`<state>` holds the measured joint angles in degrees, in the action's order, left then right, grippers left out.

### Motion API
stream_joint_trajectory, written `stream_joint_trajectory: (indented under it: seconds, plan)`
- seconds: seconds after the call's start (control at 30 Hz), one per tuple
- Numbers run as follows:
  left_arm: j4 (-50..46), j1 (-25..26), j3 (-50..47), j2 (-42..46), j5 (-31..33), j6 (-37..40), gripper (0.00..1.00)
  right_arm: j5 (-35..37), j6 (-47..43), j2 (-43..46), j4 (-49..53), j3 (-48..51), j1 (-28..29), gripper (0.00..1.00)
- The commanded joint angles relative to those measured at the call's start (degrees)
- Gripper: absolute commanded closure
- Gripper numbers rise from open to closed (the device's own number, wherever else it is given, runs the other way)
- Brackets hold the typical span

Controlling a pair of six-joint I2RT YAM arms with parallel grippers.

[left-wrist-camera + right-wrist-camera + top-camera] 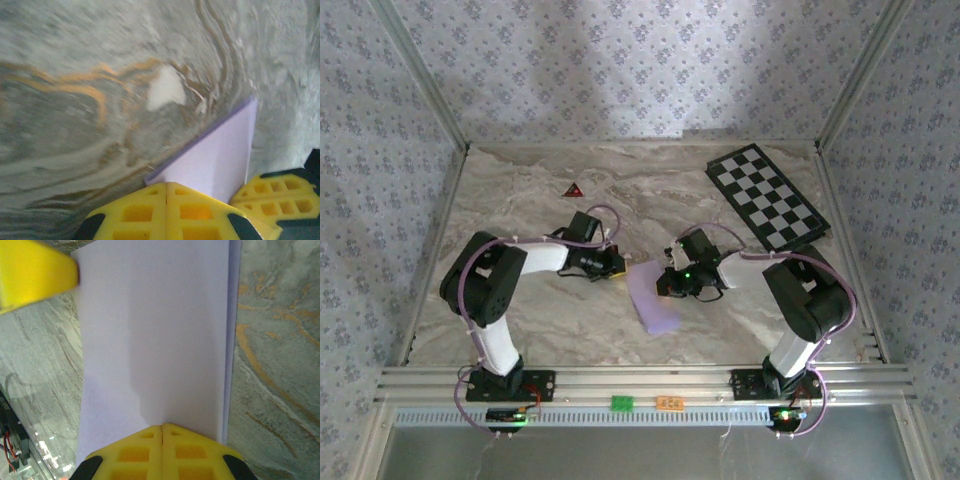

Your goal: Fold a paper plane with a square sheet of paper (pick it up from the middle)

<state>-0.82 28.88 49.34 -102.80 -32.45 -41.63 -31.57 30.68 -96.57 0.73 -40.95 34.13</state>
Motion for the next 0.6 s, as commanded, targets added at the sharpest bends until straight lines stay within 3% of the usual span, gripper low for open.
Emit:
stream_joint_trajectory:
  seconds: [0.0, 0.3, 0.47, 0.57]
  plan:
    - [-0.8, -0.4, 0.6, -2.1, 2.6, -0.2, 1.00, 7.2, 0.5, -4.3, 8.8, 4.3, 0.9, 1.00]
    - [-3.2, -0.5, 1.2, 1.1, 7.5, -2.2, 1.00, 7.5, 1.4, -3.5, 8.2, 4.6, 0.9, 1.00]
    - [-1.5, -0.1, -0.2, 6.9, 6.6, -3.3, 1.00, 7.6, 1.9, -3.1, 7.9, 4.6, 1.1, 1.00]
    - [-0.8, 0.3, -1.2, 9.1, 2.9, -1.4, 1.00, 7.8, 1.9, -3.0, 8.2, 4.5, 1.0, 1.00]
